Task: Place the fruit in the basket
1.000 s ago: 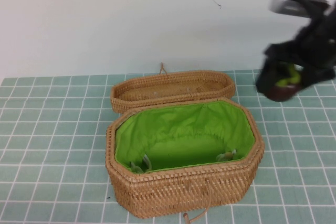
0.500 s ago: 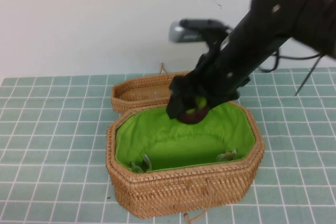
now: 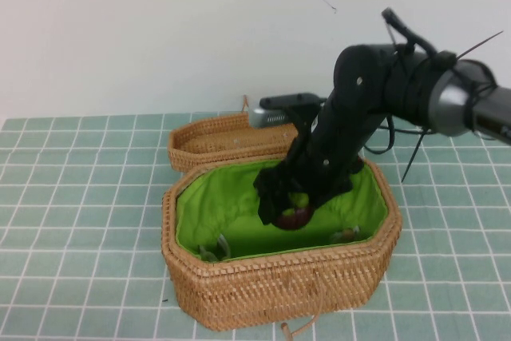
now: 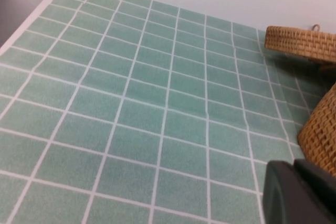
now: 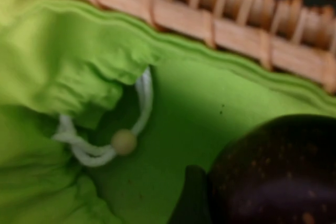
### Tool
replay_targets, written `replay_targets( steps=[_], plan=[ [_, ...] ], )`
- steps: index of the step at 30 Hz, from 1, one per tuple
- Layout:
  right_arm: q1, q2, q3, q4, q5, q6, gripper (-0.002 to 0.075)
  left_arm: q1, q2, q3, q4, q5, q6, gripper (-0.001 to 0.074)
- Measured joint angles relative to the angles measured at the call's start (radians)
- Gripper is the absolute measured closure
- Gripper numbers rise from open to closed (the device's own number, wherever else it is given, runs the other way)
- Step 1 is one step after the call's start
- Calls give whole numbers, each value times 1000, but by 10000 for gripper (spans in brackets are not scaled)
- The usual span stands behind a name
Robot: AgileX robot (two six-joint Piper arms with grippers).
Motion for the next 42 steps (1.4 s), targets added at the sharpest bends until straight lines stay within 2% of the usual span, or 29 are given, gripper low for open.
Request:
replay_targets(
  steps=[7, 16, 25, 27, 30, 32, 37, 42],
  plan=[
    [0, 19, 0, -9, 11, 0, 175, 0, 0, 0, 0, 0, 0, 735],
    [0, 19, 0, 15, 35, -13, 17, 0, 0, 0, 0, 0, 0, 735],
    [0, 18, -19, 15, 99, -6, 36, 0, 0, 0, 0, 0, 0, 735],
    [0, 16, -49, 8, 139, -10, 76, 0, 0, 0, 0, 0, 0, 735],
    [0, 8, -122, -41, 214, -10, 198, 0, 0, 0, 0, 0, 0, 735],
    [0, -11, -185, -72, 268, -10, 326, 0, 0, 0, 0, 0, 0, 735],
    [0, -94, -301, -130, 357, -10, 731, 0, 0, 0, 0, 0, 0, 735],
    [0, -257, -309, -251, 357, -10, 727, 0, 0, 0, 0, 0, 0, 734]
  ],
)
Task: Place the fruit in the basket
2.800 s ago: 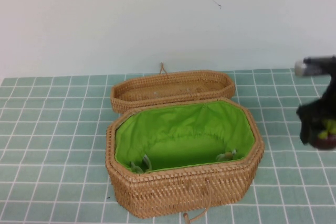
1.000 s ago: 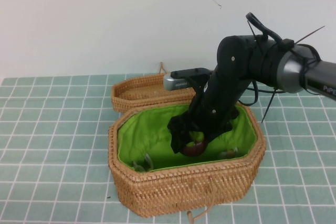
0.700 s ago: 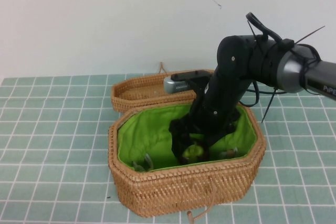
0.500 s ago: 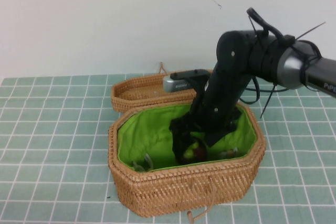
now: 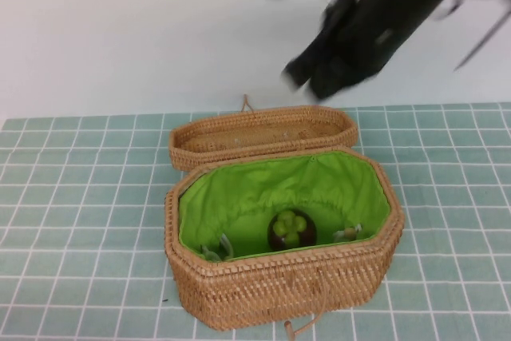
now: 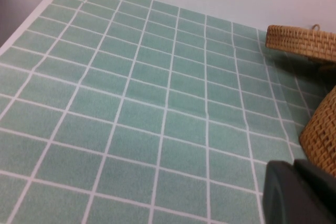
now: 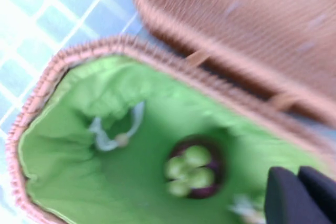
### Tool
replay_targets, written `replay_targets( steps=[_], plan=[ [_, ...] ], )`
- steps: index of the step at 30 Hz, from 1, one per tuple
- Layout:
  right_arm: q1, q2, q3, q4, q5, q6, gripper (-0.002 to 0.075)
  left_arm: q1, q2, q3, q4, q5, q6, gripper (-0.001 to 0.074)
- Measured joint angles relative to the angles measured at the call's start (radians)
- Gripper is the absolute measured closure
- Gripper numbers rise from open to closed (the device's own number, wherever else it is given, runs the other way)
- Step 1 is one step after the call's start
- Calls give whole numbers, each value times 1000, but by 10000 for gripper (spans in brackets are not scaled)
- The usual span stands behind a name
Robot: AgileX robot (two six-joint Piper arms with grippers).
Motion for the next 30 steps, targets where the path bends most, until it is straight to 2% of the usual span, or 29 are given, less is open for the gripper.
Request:
replay_targets(
  steps=[4, 10, 22, 30],
  plan=[
    [0, -145, 2, -96, 0, -2, 728, 0, 0, 0, 0, 0, 0, 735],
    [0, -355, 61, -101, 0, 1, 728, 0, 0, 0, 0, 0, 0, 735],
    [0, -830, 593, -105, -35, 46, 729, 0, 0, 0, 0, 0, 0, 734],
    [0, -1002, 752, -105, 1, 71, 729, 0, 0, 0, 0, 0, 0, 735]
  ],
)
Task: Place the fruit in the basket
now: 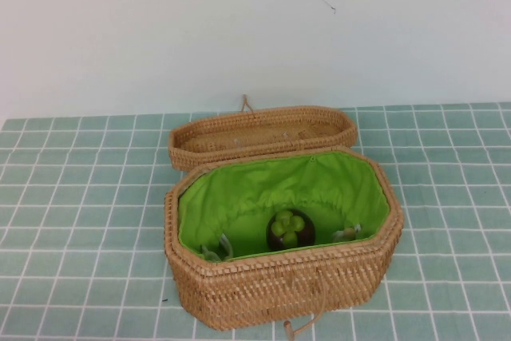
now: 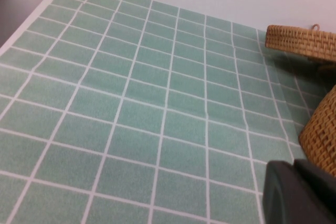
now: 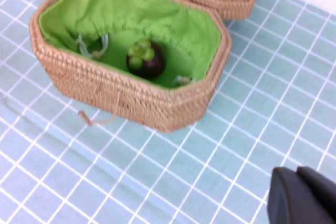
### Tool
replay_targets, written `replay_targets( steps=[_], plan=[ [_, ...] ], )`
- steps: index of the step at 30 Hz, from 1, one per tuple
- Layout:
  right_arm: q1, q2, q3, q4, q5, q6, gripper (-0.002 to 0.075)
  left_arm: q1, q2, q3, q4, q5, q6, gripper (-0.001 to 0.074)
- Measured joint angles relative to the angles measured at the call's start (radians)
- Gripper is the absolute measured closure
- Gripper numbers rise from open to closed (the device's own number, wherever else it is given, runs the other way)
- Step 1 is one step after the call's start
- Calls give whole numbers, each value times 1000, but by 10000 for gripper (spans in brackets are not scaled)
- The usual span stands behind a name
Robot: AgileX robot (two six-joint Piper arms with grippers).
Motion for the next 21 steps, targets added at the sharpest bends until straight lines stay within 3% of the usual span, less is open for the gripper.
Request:
replay_targets(
  steps=[7, 11, 21],
  plan=[
    [0, -8, 8, -72, -10, -44, 729, 0, 0, 0, 0, 0, 0, 735],
    [-59, -84, 62, -95, -143, -91, 729, 0, 0, 0, 0, 0, 0, 735],
    [-255, -497, 598, 16, -667, -70, 729, 0, 0, 0, 0, 0, 0, 735]
  ],
)
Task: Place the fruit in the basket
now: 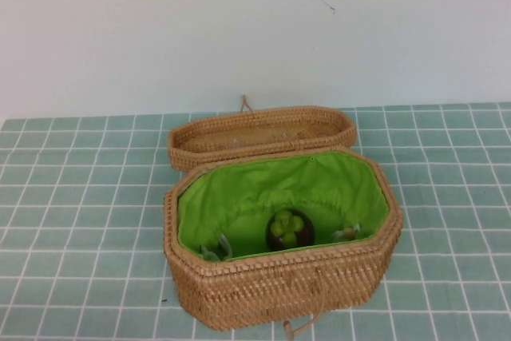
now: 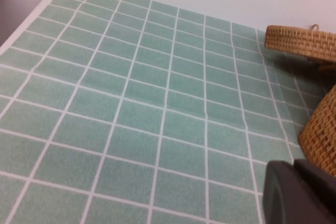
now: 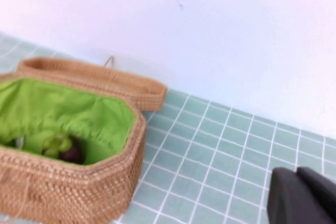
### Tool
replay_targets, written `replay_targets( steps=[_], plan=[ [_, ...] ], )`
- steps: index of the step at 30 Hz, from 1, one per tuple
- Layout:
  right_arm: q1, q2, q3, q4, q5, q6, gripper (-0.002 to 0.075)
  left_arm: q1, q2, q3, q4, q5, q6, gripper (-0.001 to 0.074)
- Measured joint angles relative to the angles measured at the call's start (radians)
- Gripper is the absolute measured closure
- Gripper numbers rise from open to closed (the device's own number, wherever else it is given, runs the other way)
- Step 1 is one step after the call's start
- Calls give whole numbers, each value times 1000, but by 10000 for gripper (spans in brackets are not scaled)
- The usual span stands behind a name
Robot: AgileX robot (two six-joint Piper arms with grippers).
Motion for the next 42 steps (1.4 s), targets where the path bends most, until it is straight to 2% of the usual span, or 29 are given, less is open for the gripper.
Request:
replay_targets(
  steps=[4, 8, 10, 14, 19, 42],
  plan=[
    [-114, -160, 253, 43, -168, 0, 729, 0, 0, 0, 0, 0, 0, 734],
    [-204, -325, 474, 56, -255, 0, 729, 0, 0, 0, 0, 0, 0, 735],
    [-238, -401, 559, 69, -278, 0, 729, 0, 0, 0, 0, 0, 0, 735],
    [-271, -390, 674, 90, -323, 0, 729, 0, 1, 0, 0, 0, 0, 735],
    [-279, -390, 723, 74, -308, 0, 729, 0, 1, 0, 0, 0, 0, 735],
    [-288, -390, 723, 72, -312, -6, 729, 0, 1, 0, 0, 0, 0, 735]
  ],
)
